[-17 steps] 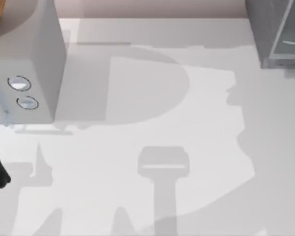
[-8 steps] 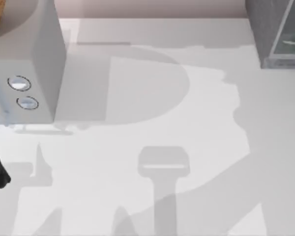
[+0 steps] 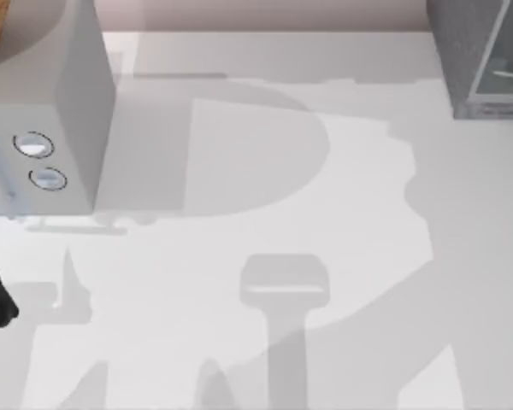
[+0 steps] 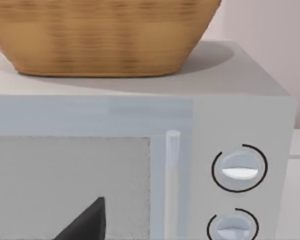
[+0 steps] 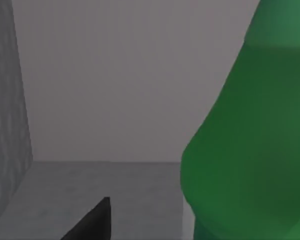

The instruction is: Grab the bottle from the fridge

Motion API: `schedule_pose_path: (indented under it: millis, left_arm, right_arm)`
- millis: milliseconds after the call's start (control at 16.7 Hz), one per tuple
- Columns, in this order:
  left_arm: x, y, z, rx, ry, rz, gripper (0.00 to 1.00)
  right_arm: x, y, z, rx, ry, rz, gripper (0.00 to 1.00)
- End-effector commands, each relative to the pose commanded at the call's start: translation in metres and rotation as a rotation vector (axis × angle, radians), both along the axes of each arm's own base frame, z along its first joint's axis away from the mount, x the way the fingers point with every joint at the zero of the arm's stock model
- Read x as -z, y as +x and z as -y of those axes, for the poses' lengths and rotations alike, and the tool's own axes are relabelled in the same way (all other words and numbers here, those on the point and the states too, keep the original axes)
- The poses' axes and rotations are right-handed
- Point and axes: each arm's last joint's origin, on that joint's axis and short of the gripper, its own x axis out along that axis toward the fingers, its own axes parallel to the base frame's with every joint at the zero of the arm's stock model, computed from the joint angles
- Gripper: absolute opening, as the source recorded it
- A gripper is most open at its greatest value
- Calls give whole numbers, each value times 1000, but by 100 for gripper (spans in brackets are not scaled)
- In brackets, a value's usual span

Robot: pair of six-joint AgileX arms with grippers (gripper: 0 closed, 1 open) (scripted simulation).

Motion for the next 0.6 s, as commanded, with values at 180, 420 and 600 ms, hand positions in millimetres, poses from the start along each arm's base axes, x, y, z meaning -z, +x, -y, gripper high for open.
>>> schedule_pose_path:
  millis: [180, 420, 600]
  left_arm:
    - [0, 0, 0, 0, 0, 0, 100]
    - [0, 0, 0, 0, 0, 0, 100]
    - [0, 0, 0, 0, 0, 0, 100]
  right_arm:
    - [0, 0, 0, 0, 0, 0, 62]
    - [0, 0, 0, 0, 0, 0, 32]
    - [0, 0, 0, 0, 0, 0, 10]
